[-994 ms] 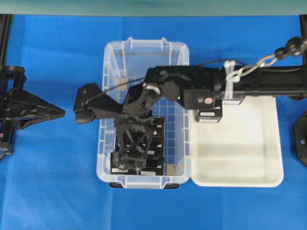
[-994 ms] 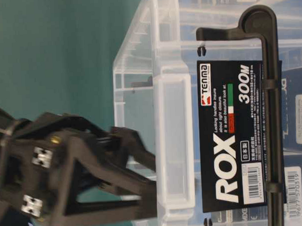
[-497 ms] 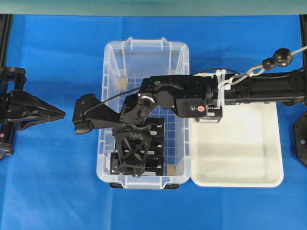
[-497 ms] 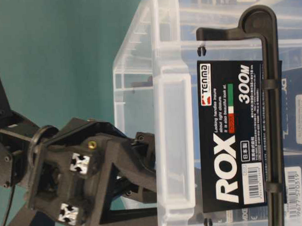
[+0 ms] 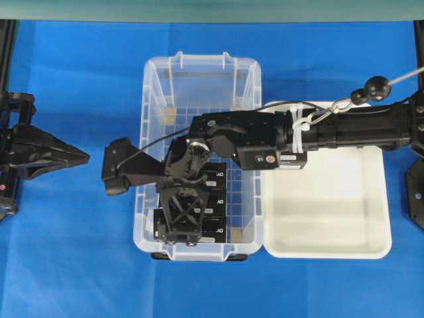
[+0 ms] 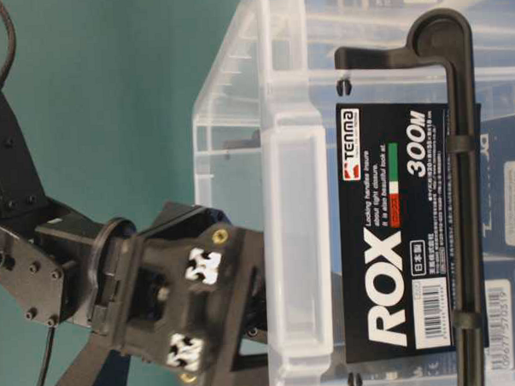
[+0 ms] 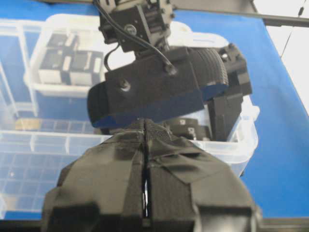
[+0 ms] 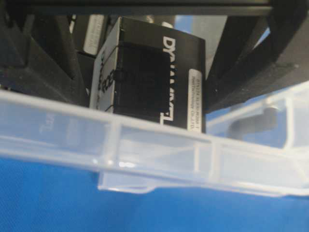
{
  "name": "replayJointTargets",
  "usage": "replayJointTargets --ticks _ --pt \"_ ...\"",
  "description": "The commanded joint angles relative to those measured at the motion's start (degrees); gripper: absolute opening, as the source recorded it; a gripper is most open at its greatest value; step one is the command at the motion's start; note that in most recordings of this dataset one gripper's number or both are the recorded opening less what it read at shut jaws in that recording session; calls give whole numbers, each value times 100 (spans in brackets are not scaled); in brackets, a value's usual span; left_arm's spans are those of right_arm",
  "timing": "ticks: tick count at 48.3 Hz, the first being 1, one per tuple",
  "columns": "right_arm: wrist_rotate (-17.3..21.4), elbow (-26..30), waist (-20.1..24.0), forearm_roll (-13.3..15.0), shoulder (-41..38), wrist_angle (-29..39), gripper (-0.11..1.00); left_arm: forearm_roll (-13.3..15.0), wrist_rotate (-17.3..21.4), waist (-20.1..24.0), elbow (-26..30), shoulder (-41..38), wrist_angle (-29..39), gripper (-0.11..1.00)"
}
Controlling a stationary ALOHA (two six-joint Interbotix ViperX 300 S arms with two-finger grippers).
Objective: Pick the box from inside the plastic case
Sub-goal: 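Lift the black box up out of the plastic case, then carry the held box right over the white tray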
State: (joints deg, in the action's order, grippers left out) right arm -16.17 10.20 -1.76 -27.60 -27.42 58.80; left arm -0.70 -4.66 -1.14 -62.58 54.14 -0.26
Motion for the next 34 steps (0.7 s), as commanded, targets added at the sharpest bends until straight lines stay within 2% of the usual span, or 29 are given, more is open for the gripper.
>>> replayJointTargets --ticks 1,14,28,34 --pt "0 0 -44 132 -44 0 100 -18 -9 0 132 -9 -26 -5" --pt "-9 26 -202 378 0 -18 100 -18 -9 0 141 0 -18 -5" --pt "-9 44 -141 378 26 -44 99 -9 -9 0 141 0 -18 -5" --pt "-26 44 -88 378 79 -62 94 -9 -9 9 132 0 -18 -5"
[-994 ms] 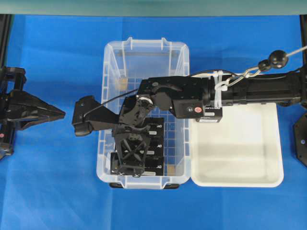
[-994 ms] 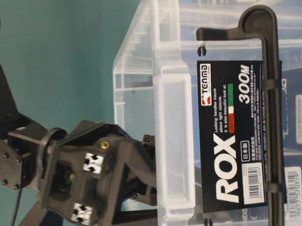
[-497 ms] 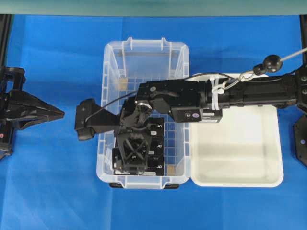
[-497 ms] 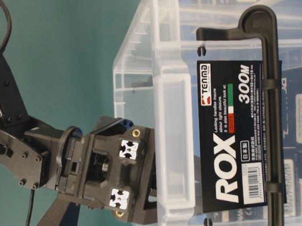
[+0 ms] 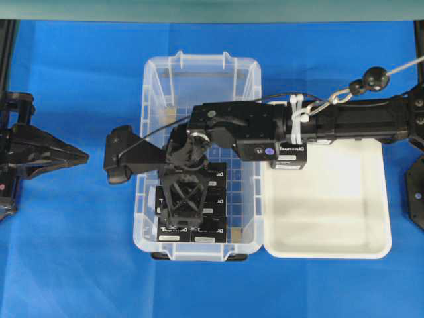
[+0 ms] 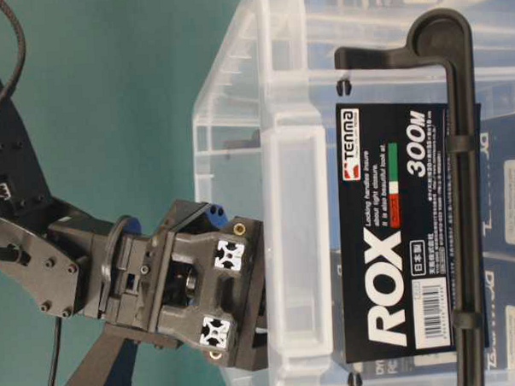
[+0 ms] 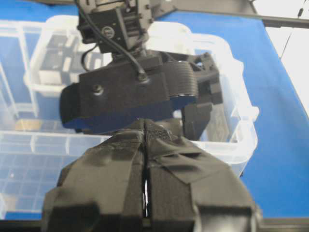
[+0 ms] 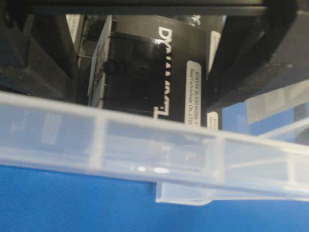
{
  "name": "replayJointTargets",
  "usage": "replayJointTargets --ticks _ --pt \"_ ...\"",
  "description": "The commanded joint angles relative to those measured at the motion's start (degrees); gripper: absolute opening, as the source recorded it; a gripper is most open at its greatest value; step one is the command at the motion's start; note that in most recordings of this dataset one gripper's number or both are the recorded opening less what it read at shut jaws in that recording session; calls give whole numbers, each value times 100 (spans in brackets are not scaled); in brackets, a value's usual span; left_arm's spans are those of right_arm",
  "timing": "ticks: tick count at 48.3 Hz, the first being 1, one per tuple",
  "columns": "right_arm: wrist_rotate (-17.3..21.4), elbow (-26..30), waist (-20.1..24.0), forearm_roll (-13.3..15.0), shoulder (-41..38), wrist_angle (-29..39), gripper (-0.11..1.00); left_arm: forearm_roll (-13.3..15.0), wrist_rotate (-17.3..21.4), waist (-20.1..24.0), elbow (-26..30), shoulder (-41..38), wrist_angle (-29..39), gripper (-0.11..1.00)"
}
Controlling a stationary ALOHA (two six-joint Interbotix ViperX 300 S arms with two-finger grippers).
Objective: Pick the box from inside the plastic case
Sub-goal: 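Carry the held box right over the white tray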
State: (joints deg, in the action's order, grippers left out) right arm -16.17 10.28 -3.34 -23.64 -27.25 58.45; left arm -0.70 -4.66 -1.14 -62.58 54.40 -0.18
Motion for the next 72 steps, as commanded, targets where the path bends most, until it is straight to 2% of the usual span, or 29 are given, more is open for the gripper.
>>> replayJointTargets --ticks 1,8,18,23,41,49,58,65,72 --pt "-35 44 79 -18 70 -26 92 -18 -9 0 141 -18 -26 -5" --pt "-18 97 62 -18 158 18 70 -18 -9 0 132 -26 -26 -5" --pt "9 176 -26 -18 431 62 70 -18 -9 9 132 -26 -26 -5" --pt "26 264 -141 -18 633 290 68 -18 -9 9 132 -18 -26 -5" --pt "88 844 -659 -18 1714 1450 68 -9 -18 0 132 -18 -26 -5" --pt "281 826 -835 -18 2259 2215 68 -18 -53 0 132 -18 -26 -5" --pt "448 281 -940 35 2900 3006 68 -18 -53 0 141 0 -26 -5" --pt "563 -606 -976 167 3524 2936 68 -18 -44 0 132 35 -26 -5" --pt "589 -1881 -1055 185 4263 2505 68 -18 -44 0 141 97 26 -5"
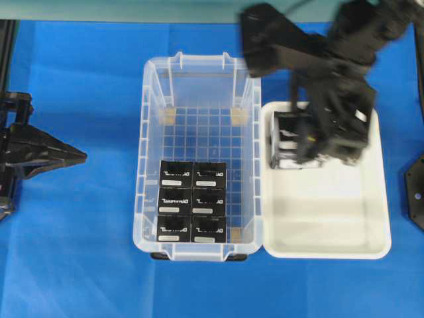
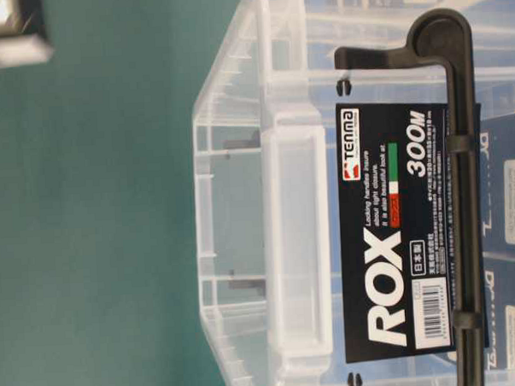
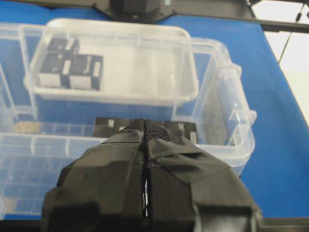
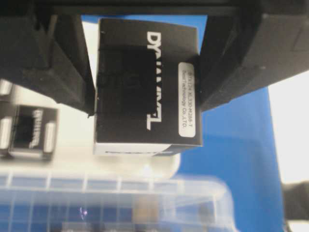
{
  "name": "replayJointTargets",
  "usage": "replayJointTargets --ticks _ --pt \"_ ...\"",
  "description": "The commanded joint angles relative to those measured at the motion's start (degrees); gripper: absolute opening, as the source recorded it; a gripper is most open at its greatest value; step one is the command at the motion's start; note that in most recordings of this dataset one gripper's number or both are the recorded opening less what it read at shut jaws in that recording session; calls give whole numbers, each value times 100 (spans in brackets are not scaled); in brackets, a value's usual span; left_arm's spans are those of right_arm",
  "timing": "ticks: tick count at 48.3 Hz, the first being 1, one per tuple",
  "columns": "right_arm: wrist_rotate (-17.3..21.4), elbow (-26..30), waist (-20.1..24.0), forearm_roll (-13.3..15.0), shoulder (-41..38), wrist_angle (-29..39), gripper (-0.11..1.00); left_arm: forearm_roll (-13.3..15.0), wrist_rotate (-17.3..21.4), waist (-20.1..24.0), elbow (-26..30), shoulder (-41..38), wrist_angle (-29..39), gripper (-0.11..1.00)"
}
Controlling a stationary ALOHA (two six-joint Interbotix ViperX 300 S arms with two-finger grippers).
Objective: Pick the box from inside the plastic case
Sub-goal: 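Carry the held box right over the white tray, then lower the box into the tray beside the other boxes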
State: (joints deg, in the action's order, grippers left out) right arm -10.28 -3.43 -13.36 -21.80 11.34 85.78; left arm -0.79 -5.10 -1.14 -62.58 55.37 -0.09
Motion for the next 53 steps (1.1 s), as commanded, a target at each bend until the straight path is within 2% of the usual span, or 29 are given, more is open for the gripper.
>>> replayJointTargets --ticks 1,6,11,16,22,32,45,53 --pt "-9 -677 -70 0 501 -343 68 0 0 9 141 0 35 -5" --pt "-44 -1573 -97 9 1081 -1169 68 -9 -9 0 158 0 123 -5" --pt "-70 -2312 -105 141 1477 -1837 68 0 -9 0 158 9 123 -5" --pt "-79 -2909 -97 325 1749 -2215 68 -9 -18 9 158 26 123 -5" --pt "-97 -3595 -97 703 1934 -2461 68 -9 -35 0 167 26 123 -5" --pt "-299 -4368 -97 1195 1907 -3190 68 -9 -26 0 176 26 123 -5" --pt "-519 -5150 -97 1239 1731 -4535 66 -9 -35 0 176 26 123 -5" --pt "-536 -5273 -97 1266 1468 -4983 66 0 -26 0 185 35 123 -5"
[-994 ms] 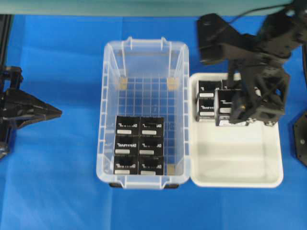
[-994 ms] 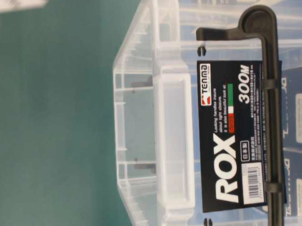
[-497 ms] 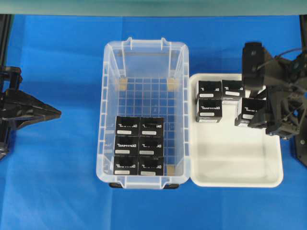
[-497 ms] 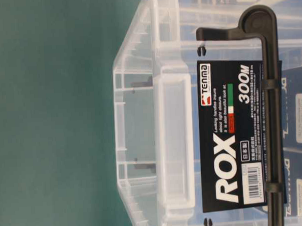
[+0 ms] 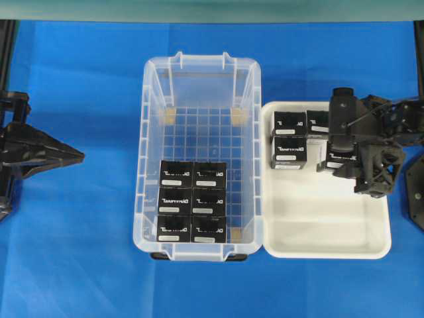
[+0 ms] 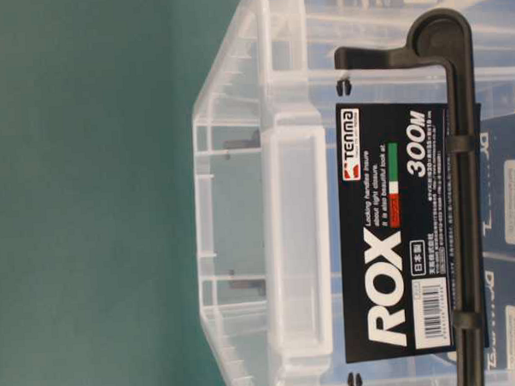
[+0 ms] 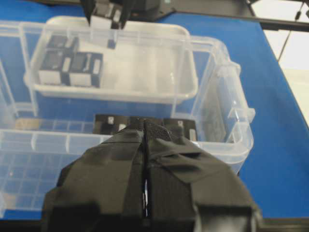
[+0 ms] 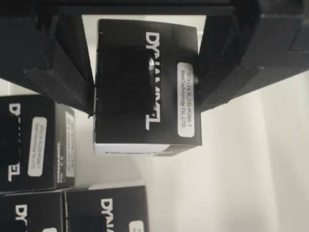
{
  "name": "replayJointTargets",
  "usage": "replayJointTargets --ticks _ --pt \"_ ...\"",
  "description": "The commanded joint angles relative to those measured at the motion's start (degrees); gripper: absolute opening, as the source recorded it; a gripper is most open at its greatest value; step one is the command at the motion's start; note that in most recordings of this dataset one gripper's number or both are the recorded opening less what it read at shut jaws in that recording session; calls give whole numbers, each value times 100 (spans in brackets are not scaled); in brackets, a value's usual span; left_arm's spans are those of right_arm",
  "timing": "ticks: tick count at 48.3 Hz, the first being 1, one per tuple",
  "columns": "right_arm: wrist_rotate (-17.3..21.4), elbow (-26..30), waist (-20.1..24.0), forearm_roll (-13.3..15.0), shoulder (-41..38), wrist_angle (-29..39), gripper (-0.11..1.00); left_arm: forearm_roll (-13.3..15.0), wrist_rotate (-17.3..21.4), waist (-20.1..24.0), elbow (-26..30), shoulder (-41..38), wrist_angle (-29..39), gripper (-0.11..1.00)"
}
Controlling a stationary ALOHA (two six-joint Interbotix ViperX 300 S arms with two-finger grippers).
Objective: Pick the box from inside the plastic case
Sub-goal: 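Lower the box into the tray beside the other boxes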
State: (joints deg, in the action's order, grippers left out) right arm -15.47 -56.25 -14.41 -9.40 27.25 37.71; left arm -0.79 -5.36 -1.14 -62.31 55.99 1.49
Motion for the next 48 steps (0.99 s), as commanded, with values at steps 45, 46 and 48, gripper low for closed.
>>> replayJointTargets --ticks 45,46,48 --pt "-44 9 -18 176 -1107 -870 66 -9 0 9 149 -35 -35 -5" --pt "-35 9 -26 176 -1107 -870 66 0 0 9 149 -35 -35 -5" --pt "-18 9 -44 176 -1107 -870 66 0 0 9 149 -35 -26 -5"
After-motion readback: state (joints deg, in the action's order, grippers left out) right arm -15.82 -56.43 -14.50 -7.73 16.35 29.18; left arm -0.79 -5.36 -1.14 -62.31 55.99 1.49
